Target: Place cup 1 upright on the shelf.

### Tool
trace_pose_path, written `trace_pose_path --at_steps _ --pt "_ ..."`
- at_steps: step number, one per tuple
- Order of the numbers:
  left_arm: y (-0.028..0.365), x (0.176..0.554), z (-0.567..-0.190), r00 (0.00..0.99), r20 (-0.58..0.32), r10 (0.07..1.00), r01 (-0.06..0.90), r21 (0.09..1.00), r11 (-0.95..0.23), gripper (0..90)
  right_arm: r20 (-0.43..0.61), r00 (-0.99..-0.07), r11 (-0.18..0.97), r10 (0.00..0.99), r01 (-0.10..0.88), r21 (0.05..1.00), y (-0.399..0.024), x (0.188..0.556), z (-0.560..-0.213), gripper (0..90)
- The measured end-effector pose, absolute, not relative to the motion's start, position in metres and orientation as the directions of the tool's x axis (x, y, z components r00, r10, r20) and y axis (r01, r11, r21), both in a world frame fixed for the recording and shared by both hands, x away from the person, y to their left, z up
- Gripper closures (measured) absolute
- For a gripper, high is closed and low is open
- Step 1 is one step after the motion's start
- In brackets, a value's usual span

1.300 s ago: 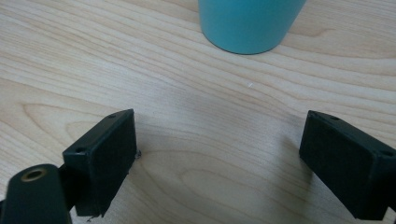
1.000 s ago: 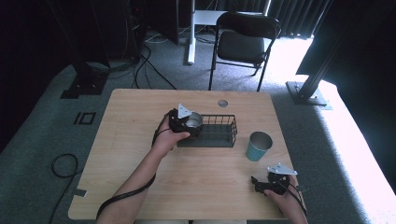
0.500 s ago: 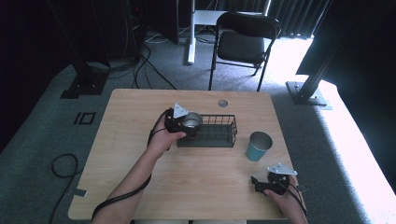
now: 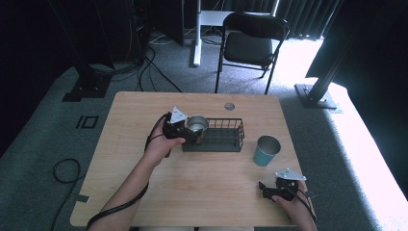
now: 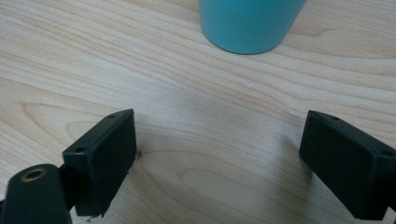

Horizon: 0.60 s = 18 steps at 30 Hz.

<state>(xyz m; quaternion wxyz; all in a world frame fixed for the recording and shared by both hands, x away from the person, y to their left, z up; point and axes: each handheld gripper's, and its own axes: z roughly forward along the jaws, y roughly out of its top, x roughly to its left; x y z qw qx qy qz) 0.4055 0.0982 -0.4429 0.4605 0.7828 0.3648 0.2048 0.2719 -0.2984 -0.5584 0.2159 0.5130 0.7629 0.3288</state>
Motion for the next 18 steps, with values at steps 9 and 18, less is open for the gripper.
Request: trace_pose_path --at_steps 9,18 --pt "0.110 0.393 -0.440 0.655 -0.017 0.755 0.371 0.878 -0.302 7.6 0.008 -0.380 0.257 0.925 0.641 0.723 -0.298 0.272 -0.558 10.5" --pt "0.127 0.382 -0.441 0.651 -0.007 0.759 0.368 0.877 -0.308 7.6 0.008 -0.380 0.257 0.925 0.641 0.723 -0.298 0.272 -0.558 10.5"
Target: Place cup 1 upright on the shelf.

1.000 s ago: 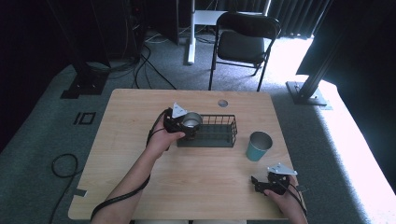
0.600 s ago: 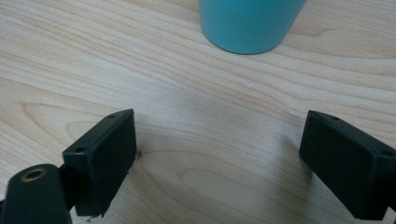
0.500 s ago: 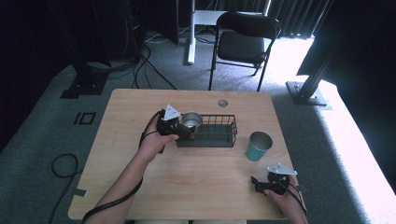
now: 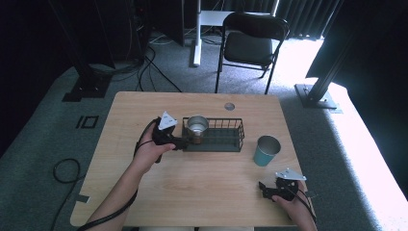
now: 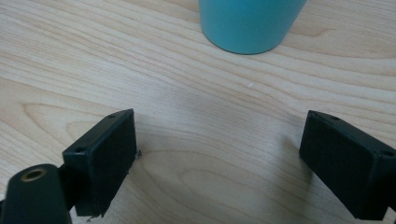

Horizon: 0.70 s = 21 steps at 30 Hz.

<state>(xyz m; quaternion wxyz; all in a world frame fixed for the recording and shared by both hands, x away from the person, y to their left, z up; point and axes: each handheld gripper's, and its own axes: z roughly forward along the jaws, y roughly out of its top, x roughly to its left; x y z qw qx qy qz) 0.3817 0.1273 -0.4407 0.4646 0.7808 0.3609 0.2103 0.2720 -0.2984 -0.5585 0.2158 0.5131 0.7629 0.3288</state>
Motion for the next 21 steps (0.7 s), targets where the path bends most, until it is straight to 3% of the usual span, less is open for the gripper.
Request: trace_pose_path --at_steps 21 --pt "0.167 0.360 -0.462 0.624 -0.011 0.781 0.407 0.858 -0.313 7.6 0.008 -0.380 0.257 0.925 0.641 0.723 -0.298 0.272 -0.558 10.5"
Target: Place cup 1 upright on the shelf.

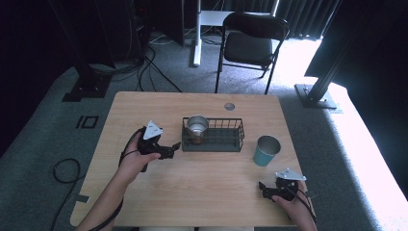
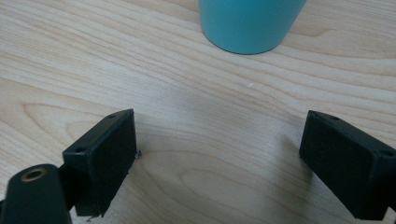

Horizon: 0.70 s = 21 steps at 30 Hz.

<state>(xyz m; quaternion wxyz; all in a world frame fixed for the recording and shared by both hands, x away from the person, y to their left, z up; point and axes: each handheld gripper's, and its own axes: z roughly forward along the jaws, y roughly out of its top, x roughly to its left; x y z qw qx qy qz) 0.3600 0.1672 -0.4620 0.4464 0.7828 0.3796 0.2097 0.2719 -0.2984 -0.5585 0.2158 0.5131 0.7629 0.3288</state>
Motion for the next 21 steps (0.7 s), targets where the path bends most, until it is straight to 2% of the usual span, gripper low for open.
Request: trace_pose_path --at_steps 21 --pt "0.202 0.326 -0.495 0.606 -0.025 0.795 0.432 0.849 -0.303 7.6 0.008 -0.380 0.257 0.925 0.641 0.723 -0.298 0.272 -0.558 10.4"
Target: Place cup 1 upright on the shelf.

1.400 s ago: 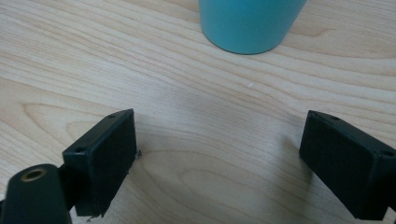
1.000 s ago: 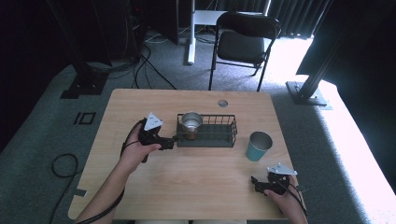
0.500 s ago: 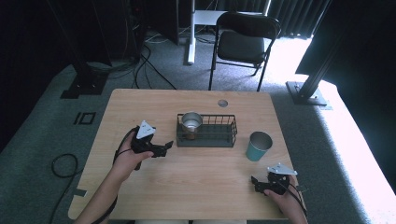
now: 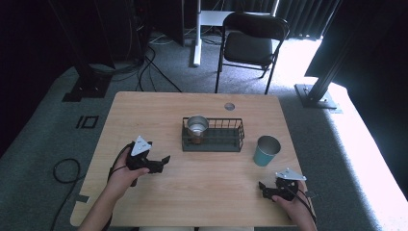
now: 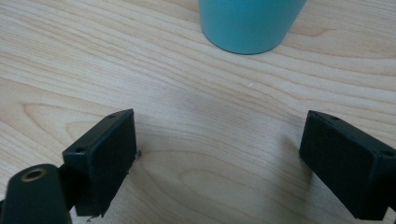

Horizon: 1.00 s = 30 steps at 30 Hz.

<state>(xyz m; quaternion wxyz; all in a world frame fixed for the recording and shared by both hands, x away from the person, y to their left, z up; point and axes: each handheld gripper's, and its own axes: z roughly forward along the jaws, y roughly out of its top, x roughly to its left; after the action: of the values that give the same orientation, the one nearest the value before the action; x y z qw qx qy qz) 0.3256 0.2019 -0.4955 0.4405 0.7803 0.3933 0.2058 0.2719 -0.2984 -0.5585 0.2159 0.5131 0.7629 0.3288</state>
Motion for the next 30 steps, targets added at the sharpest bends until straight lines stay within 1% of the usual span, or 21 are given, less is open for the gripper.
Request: trace_pose_path --at_steps 11,18,24,25,27,29,30 --pt "0.222 0.310 -0.515 0.583 -0.032 0.811 0.464 0.833 -0.301 7.6 0.008 -0.380 0.257 0.925 0.641 0.723 -0.298 0.272 -0.558 10.5" --pt "0.231 0.303 -0.525 0.576 -0.015 0.818 0.481 0.815 -0.324 7.6 0.009 -0.380 0.257 0.925 0.641 0.723 -0.298 0.272 -0.558 10.5" --pt "0.238 0.297 -0.535 0.561 -0.026 0.828 0.501 0.807 -0.314 7.6 0.008 -0.381 0.257 0.925 0.641 0.724 -0.298 0.272 -0.559 10.5" --pt "0.239 0.296 -0.537 0.553 -0.031 0.832 0.505 0.807 -0.306 7.6 0.007 -0.382 0.259 0.924 0.640 0.723 -0.298 0.272 -0.559 10.5" --pt "0.243 0.294 -0.540 0.541 -0.011 0.841 0.508 0.802 -0.316 7.6 0.006 -0.382 0.260 0.924 0.640 0.723 -0.299 0.272 -0.559 10.5" --pt "0.248 0.293 -0.542 0.523 -0.035 0.852 0.526 0.799 -0.291 7.6 0.007 -0.382 0.259 0.924 0.640 0.724 -0.298 0.272 -0.559 10.4" --pt "0.250 0.292 -0.543 0.517 -0.029 0.855 0.528 0.797 -0.293 7.6 0.007 -0.381 0.259 0.924 0.640 0.723 -0.298 0.272 -0.559 10.5"
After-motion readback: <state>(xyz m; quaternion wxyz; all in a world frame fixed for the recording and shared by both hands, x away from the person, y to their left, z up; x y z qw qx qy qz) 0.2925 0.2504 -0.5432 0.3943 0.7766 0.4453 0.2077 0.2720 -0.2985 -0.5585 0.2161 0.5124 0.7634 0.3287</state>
